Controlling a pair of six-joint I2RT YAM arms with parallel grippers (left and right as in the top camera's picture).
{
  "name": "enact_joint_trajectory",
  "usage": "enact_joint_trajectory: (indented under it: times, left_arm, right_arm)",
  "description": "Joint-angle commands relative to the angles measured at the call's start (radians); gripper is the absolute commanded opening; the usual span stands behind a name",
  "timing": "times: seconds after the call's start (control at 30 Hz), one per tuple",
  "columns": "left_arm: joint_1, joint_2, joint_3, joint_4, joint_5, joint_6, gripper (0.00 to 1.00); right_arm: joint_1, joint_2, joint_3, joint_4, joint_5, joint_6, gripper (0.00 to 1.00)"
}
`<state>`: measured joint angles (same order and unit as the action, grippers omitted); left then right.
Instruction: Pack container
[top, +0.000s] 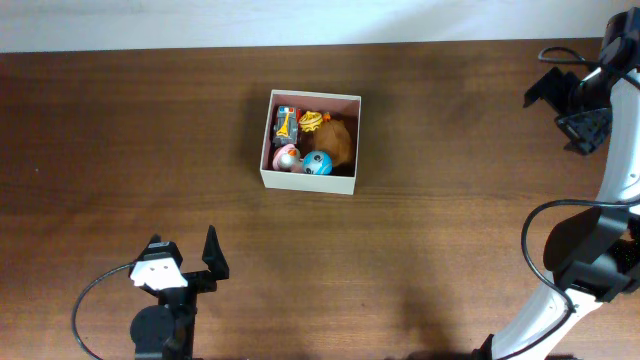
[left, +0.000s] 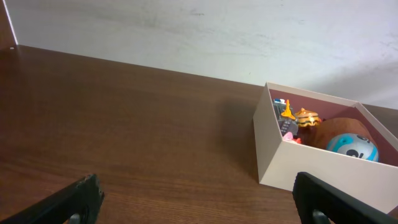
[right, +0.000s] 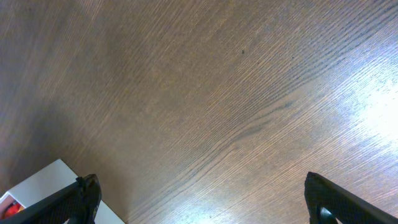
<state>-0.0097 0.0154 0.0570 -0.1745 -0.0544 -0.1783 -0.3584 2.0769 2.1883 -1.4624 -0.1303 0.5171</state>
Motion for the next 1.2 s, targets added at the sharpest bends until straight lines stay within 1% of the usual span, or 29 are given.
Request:
enact_joint_trajectory:
  times: [0.0,0.3,0.37,0.5,0.57,0.63,0.7,0.8,0.9,1.0,1.17]
  left_arm:
    - [0.006,-0.01,-0.007,0.004,0.018,0.019,1.0]
    - [0.006,-0.01,-0.007,0.004,0.017,0.019,1.0]
    - [0.006,-0.01,-0.007,0.004,0.017,0.019,0.99]
    - [0.006,-0.01,-0.007,0.004,0.018,0.019,1.0]
    - [0.006,-0.01,-0.007,0.004,0.018,0.019,1.0]
    - [0.006,-0.01,-0.007,0.004,0.018,0.019,0.99]
    - [0.006,-0.01,-0.007,0.004,0.018,0.019,1.0]
    - [0.006,-0.01,-0.007,0.004,0.017,0.019,1.0]
    - [0.006,-0.01,-0.007,0.004,0.017,0.019,1.0]
    - [0.006,-0.01,-0.007,0.004,0.018,0.019,1.0]
    - [0.006,-0.01,-0.007,0.004,0.018,0.019,1.0]
  right_arm:
    - [0.005,-0.009,-0.004,0.0,0.01,0.0,0.99]
    - [0.011,-0.009,-0.005,0.0,0.011,0.0,0.99]
    - [0.031,-0.035,-0.005,0.0,0.011,0.0,0.99]
    - [0.126,-0.141,-0.007,0.001,0.011,0.0,0.99]
    - [0.2,-0.209,-0.024,0.005,0.013,0.0,0.99]
    - [0.286,-0.281,-0.061,0.05,0.079,-0.003,0.99]
    - [0.389,-0.361,-0.126,0.121,0.202,-0.011,0.99]
    - [0.537,-0.489,-0.274,0.257,0.319,-0.011,0.99]
    - [0.64,-0.608,-0.425,0.399,0.405,-0.011,0.99]
    - [0.681,-0.74,-0.59,0.554,0.42,-0.011,0.99]
    - [0.657,-0.999,-0.898,0.761,0.381,-0.011,0.99]
